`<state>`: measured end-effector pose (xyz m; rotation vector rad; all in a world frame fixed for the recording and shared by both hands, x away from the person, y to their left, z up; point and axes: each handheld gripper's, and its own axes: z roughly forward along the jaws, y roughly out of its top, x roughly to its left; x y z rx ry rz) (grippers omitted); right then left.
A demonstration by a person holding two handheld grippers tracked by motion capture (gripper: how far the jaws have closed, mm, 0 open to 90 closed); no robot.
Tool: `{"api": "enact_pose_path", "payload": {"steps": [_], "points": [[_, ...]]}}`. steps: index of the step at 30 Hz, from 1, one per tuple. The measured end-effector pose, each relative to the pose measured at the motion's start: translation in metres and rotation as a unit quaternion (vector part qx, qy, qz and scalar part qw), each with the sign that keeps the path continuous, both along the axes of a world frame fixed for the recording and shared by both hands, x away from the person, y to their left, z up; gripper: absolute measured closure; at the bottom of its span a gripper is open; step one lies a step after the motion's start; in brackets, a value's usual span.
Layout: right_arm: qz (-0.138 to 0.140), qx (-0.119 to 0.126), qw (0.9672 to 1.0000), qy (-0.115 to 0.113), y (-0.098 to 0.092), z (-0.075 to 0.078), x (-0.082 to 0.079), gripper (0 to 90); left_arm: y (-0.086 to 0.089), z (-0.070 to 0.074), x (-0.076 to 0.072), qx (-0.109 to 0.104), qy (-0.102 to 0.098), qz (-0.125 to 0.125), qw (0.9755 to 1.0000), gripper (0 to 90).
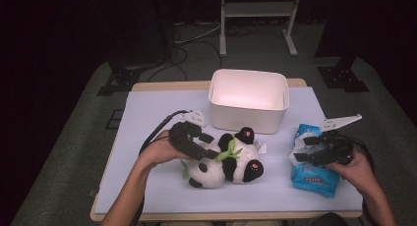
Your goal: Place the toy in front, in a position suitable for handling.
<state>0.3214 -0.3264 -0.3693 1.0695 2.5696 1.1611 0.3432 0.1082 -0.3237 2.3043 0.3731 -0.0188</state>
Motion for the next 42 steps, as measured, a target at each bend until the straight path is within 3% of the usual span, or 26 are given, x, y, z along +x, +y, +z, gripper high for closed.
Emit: {"api": "enact_pose_path", "payload": {"steps": [3, 8, 9, 14, 22, 26, 29, 31, 32, 37, 38, 39, 40, 41, 42], "points": [[-0.005, -0.006, 1.0000, 0.001, -0.004, 0.002, -0.001, 18.8, 0.009, -0.002, -0.001, 0.000, -0.001, 0.006, 1.0000, 35.7], [-0.016, -0.037, 0.9992, 0.004, -0.009, 0.005, -0.005, 19.9, 0.029, -0.005, -0.004, -0.012, -0.004, 0.022, 0.9997, 33.1], [-0.018, -0.060, 0.9981, 0.000, -0.010, 0.007, -0.006, 20.6, 0.033, -0.006, -0.005, -0.014, -0.003, 0.022, 0.9996, 32.3], [-0.024, -0.077, 0.9967, 0.006, -0.013, 0.012, -0.005, 21.3, 0.046, -0.013, -0.007, -0.012, -0.005, 0.031, 0.9994, 30.4], [-0.018, -0.102, 0.9946, -0.001, -0.003, 0.021, 0.004, 23.3, 0.052, -0.027, -0.009, -0.010, -0.005, 0.035, 0.9993, 26.6], [-0.015, -0.117, 0.9930, 0.003, 0.003, 0.018, 0.011, 26.0, 0.053, -0.037, -0.009, -0.005, -0.004, 0.044, 0.9990, 23.9], [-0.014, -0.122, 0.9924, 0.007, 0.005, 0.015, 0.014, 28.1, 0.053, -0.043, -0.010, -0.015, 0.000, 0.045, 0.9989, 22.5], [-0.016, -0.129, 0.9914, 0.014, 0.006, 0.011, 0.018, 31.7, 0.052, -0.047, -0.011, -0.015, -0.002, 0.045, 0.9989, 21.2], [-0.018, -0.131, 0.9910, 0.022, 0.006, 0.006, 0.021, 36.8, 0.050, -0.049, -0.011, 0.000, -0.001, 0.044, 0.9990, 21.1], [-0.026, -0.151, 0.9878, 0.032, 0.009, -0.006, 0.024, 49.0, 0.050, -0.054, -0.010, 0.002, 0.000, 0.048, 0.9988, 20.6], [-0.035, -0.155, 0.9870, 0.023, 0.008, -0.007, 0.025, 58.6, 0.049, -0.057, -0.009, 0.005, 0.002, 0.049, 0.9988, 20.7], [-0.035, -0.155, 0.9870, 0.023, 0.008, -0.007, 0.025, 58.6, 0.049, -0.057, -0.009, 0.005, 0.002, 0.049, 0.9988, 20.6], [-0.052, -0.151, 0.9869, 0.025, 0.006, -0.006, 0.025, 69.3, 0.047, -0.061, -0.008, 0.010, 0.005, 0.048, 0.9988, 20.3], [-0.052, -0.151, 0.9869, 0.025, 0.006, -0.006, 0.025, 69.3, 0.047, -0.061, -0.008, 0.010, 0.005, 0.048, 0.9988, 19.9], [-0.061, -0.150, 0.9865, 0.025, 0.003, -0.006, 0.026, 78.8, 0.046, -0.062, -0.008, 0.006, 0.010, 0.050, 0.9987, 19.9]]}}
